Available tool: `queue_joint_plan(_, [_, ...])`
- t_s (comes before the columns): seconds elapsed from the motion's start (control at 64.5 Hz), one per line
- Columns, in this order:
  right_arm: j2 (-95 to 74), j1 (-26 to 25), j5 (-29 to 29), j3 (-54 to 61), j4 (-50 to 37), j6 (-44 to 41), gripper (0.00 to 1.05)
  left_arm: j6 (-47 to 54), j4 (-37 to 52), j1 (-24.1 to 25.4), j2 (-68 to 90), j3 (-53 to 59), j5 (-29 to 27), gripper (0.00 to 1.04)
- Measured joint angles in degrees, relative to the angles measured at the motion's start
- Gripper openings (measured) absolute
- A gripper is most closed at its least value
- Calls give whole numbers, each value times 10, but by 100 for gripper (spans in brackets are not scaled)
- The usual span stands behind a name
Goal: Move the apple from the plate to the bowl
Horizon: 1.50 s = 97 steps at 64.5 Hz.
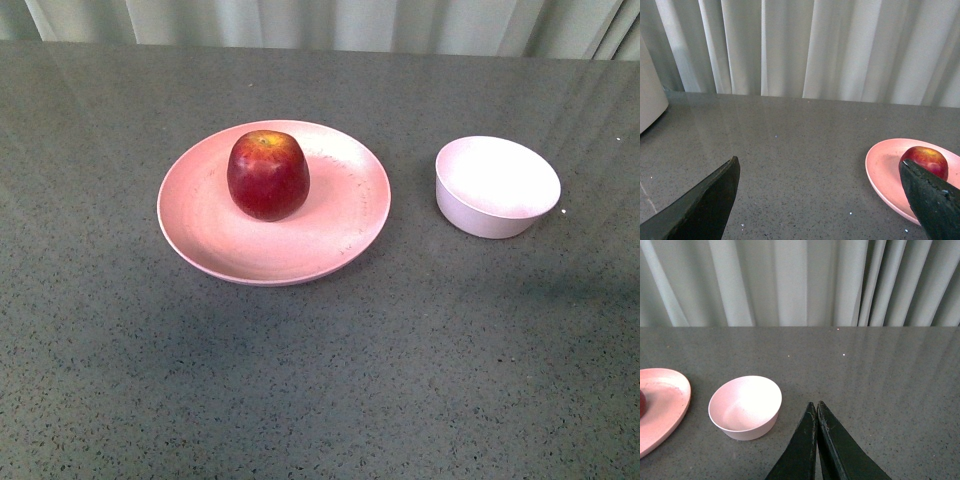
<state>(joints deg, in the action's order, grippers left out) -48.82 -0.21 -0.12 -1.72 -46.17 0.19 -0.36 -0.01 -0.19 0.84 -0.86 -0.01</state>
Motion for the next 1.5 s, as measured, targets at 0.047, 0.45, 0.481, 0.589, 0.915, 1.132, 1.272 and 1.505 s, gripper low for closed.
queue_joint_plan(0.047, [23,0,0,3,19,0,2,0,0,0,0,0,0,96])
queue_joint_plan(0.45, [197,0,0,4,175,0,2,0,0,0,0,0,0,96])
queue_joint_plan(0.481, [213,0,0,4,190,0,2,0,0,0,0,0,0,96])
queue_joint_plan(0.589, [258,0,0,4,232,0,2,0,0,0,0,0,0,96])
queue_joint_plan(0.915, [332,0,0,4,305,0,2,0,0,0,0,0,0,96])
queue_joint_plan(1.132, [373,0,0,4,346,0,2,0,0,0,0,0,0,96])
queue_joint_plan(1.272, [408,0,0,4,386,0,2,0,0,0,0,0,0,96])
queue_joint_plan(1.505, [484,1,1,4,460,0,2,0,0,0,0,0,0,96])
